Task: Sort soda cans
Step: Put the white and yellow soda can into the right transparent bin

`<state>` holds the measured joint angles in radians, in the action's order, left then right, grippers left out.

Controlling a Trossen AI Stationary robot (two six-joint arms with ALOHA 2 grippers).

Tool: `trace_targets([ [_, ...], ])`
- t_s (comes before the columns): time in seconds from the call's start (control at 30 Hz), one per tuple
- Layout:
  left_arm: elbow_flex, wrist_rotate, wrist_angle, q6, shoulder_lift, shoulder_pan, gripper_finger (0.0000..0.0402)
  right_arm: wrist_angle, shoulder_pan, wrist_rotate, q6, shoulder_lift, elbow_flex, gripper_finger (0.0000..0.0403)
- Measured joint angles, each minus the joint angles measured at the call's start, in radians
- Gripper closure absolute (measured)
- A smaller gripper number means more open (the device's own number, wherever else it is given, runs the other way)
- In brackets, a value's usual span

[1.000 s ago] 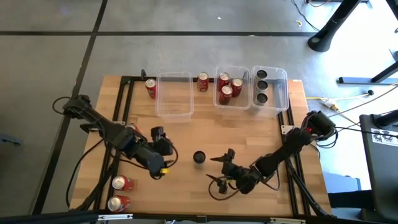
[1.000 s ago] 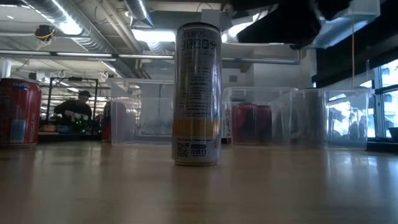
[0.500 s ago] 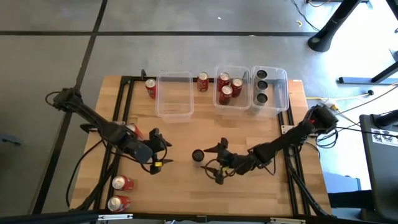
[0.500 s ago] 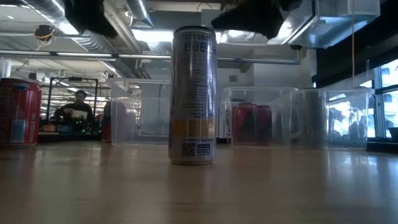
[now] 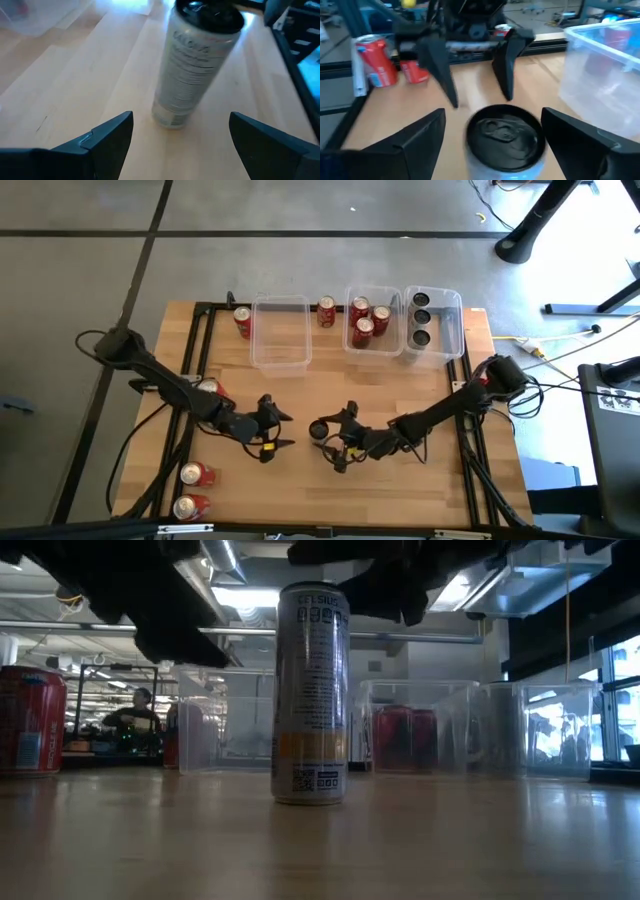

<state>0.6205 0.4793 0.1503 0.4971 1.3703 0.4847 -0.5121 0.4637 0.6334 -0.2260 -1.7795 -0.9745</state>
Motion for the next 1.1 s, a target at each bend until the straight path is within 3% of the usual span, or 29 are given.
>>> trace_targets([
  [0.37,0.0,0.0,0.149,-0.048,0.127,-0.063,0.0084,0.019,-0.002,-0.035,-0.016,-0.016,0.0,0.0075],
  [0.47,0.001,0.0,0.151,-0.068,0.131,-0.072,0.0084,0.01,-0.009,0.005,-0.006,-0.043,0.0,0.0075],
  [0.8,0.001,0.0,0.179,-0.089,0.131,-0.076,0.0084,-0.025,-0.027,-0.014,-0.023,-0.074,0.0,0.0077],
  [1.1,0.001,0.0,0.174,-0.065,0.131,-0.073,0.0084,-0.073,-0.025,0.022,0.033,-0.073,0.0,0.016],
])
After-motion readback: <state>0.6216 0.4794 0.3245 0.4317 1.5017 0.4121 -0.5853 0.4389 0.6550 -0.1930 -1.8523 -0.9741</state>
